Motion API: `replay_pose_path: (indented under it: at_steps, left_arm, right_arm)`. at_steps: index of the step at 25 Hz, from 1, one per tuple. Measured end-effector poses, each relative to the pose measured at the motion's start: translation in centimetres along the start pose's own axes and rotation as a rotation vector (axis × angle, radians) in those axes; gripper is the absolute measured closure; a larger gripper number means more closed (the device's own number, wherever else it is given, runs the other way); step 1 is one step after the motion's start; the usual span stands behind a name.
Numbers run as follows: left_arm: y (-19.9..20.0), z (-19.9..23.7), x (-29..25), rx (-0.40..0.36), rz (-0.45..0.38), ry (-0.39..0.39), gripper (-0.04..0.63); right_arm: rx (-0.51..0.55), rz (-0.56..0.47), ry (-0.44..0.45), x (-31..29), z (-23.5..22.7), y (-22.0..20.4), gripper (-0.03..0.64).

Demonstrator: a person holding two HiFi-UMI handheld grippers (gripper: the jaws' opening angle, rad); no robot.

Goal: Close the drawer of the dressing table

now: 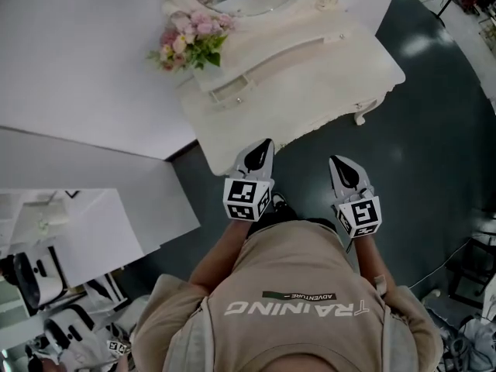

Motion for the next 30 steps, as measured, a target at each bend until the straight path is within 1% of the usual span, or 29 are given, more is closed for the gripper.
replay_pose_path:
  at_steps: [4,7,10,16,19,24,30]
  left_arm:
    - [0.2,3.3,0.8,-0.004,-0.009,0.059,0.578]
    - [0.0,5.3,1.6,0.024,-0.018,0.098,0.578]
    - [-0.1,6.5,2.5,0.055,-0.027,0.121,0.578]
    - [-0.5,7.6,3.2,0.11,-0.063,0.154,0.578]
    - [-0.9,8.2,3.2,0.128,-0.063,0.174,0.578]
    - [-0.6,9.4,2.1,0.147,-0.062,0.221,0.578]
    - [1.5,10.6,-0.4,0.144,-0.055,0.28,0.578]
  right_arm:
    - [0.057,-0.027,0.052,-3.7,1.0,1.7,0.615]
    - [0.063,-0.047,0.077,-6.0,1.5,2.8,0.614]
    - [0.086,-0.053,0.111,-7.3,2.1,4.0,0.614]
    - [0.107,-0.013,0.154,-8.6,2.5,4.4,0.615]
    - [0.104,0.01,0.173,-9.4,2.5,4.2,0.615]
    - [0.099,0.005,0.22,-11.7,1.6,4.0,0.615]
    - [0.102,-0.028,0.288,-16.7,-1.0,4.8,0.614]
Point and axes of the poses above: the fingertips, and each gripper's own axes: x backward along the fingers, z to its left, y out of its top, the point moved 10 cm from there along x, backward along the fingers, and after that the axes turned 10 degrees about x, right-handed, at the moved point
